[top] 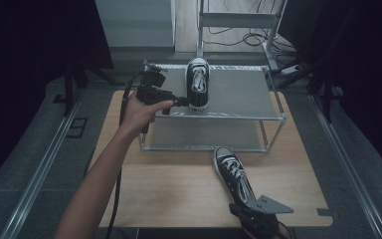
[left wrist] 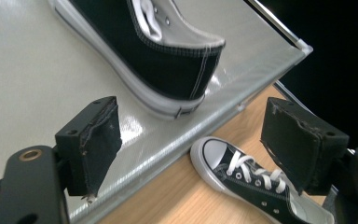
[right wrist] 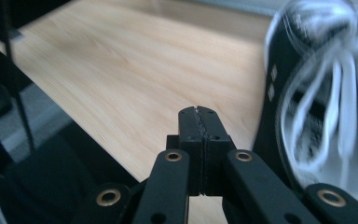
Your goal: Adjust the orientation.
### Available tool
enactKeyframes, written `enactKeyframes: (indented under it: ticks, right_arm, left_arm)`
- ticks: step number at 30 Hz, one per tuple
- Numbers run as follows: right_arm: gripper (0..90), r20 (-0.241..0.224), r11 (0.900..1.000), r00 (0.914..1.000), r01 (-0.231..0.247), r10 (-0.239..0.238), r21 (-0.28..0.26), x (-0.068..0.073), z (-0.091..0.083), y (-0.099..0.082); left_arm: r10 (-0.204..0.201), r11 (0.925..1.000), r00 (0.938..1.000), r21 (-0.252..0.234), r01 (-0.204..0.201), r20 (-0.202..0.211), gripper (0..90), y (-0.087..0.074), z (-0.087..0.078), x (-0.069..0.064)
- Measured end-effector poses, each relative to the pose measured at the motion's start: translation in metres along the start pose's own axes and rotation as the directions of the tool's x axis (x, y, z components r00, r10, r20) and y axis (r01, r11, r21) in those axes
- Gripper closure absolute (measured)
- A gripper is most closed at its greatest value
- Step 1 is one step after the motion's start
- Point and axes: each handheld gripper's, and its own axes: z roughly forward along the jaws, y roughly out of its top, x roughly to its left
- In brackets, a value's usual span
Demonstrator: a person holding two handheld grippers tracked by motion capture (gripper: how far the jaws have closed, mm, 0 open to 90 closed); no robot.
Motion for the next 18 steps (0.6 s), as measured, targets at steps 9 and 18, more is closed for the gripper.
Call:
enactKeyframes:
  ticks: [9,18]
  right_arm:
    - [89.6,0.051,0.9996,0.9985,-0.019,0.018,0.022,-0.017,0.000,-0.016]
    - [89.6,0.114,0.9987,0.9924,-0.049,0.048,0.011,-0.041,-0.014,-0.018]
  left_arm:
    - [-0.007,1.0000,0.9999,-0.001,0.007,0.009,20.0,-0.025,-0.002,0.008]
    - [-0.025,0.9996,0.9994,0.015,0.025,0.022,20.0,-0.043,0.004,0.018]
